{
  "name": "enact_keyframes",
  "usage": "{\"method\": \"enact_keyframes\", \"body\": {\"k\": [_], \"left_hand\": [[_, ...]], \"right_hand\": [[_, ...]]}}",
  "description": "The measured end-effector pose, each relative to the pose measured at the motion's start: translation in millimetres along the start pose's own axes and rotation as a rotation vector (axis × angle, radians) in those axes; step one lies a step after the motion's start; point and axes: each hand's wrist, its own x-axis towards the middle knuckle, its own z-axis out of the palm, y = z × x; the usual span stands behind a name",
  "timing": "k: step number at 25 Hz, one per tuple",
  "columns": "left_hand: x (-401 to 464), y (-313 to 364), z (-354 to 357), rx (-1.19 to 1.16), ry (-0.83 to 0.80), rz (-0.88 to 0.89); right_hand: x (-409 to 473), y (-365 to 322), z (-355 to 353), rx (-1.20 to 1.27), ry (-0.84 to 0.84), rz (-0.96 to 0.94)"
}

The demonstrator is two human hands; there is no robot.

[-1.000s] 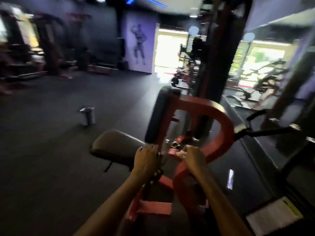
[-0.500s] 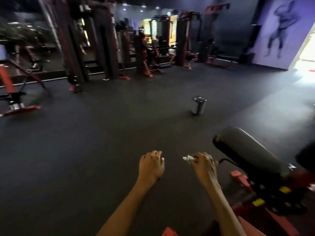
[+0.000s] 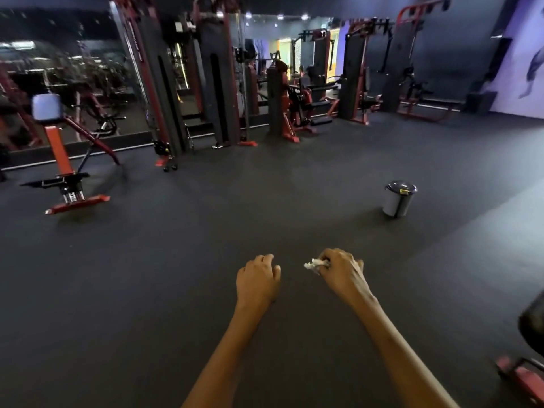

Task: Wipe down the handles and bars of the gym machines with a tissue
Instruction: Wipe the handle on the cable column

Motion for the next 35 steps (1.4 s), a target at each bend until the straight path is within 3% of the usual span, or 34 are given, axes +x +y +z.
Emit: {"method": "enact_keyframes", "body": {"k": [19,29,35], "left_hand": [[636.8,-124.9,10.0,-0.032,0.049,-0.166],[1001.2,-182.7,-10.7,-0.044,0.014,-0.131],[1228.7,-234.0,9.3,0.013,0.042,-0.126]], "right_hand": [[663.3,-66.5,185.8,-0.098,-0.083,-0.240],[1021.6,-109.7,250.0,-0.090,-0.061,-0.215],[1244.5,-108.6,333.2,-0.077,-0.073,-0.220]]}}
